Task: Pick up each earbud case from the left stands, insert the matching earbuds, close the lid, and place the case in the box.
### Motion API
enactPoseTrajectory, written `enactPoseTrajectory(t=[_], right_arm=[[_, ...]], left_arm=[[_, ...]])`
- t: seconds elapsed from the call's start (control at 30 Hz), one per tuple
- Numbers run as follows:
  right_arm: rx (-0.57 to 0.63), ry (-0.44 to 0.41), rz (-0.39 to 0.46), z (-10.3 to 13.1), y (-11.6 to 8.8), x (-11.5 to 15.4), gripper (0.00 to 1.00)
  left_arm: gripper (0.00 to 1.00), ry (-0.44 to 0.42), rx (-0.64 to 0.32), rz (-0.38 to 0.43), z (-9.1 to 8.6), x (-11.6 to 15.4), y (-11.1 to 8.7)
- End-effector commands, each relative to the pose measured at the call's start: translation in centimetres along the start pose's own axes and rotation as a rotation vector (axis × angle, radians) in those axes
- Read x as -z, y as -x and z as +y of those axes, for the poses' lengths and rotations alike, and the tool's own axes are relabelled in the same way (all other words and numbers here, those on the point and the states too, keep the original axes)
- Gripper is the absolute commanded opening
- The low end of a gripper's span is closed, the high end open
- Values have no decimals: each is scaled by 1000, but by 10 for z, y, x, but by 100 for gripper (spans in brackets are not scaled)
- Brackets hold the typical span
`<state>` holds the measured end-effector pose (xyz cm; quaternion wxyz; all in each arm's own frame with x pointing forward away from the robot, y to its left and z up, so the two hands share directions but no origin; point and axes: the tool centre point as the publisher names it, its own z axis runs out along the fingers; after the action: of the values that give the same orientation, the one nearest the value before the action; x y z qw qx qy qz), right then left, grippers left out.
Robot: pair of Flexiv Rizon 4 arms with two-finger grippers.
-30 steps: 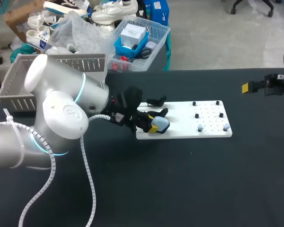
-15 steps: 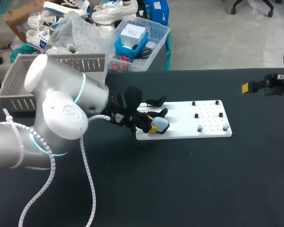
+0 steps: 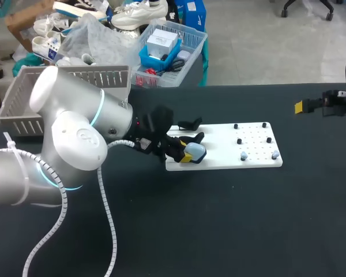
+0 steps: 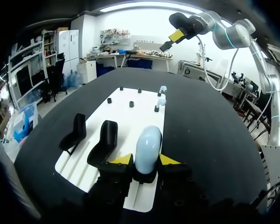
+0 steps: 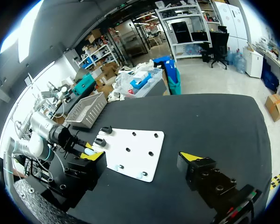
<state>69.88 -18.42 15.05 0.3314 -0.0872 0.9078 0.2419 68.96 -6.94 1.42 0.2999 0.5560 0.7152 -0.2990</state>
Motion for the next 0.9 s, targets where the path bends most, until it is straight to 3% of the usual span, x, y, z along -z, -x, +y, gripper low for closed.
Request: enactPoseTrajectory(t=[0.03,0.67,0.77,0.9], right_arm=[[1,3,1,-1,0,0,100],[1,3,1,-1,0,0,100],[1,3,1,-1,0,0,100],[1,3,1,-1,0,0,100]], left_arm=[[16,2,2,4,1,0,-1],[36,-2,-1,11,1,0,-2],[45,-3,-1,13,1,-1,-2],[44,-4,-1,15,0,-1,-3]])
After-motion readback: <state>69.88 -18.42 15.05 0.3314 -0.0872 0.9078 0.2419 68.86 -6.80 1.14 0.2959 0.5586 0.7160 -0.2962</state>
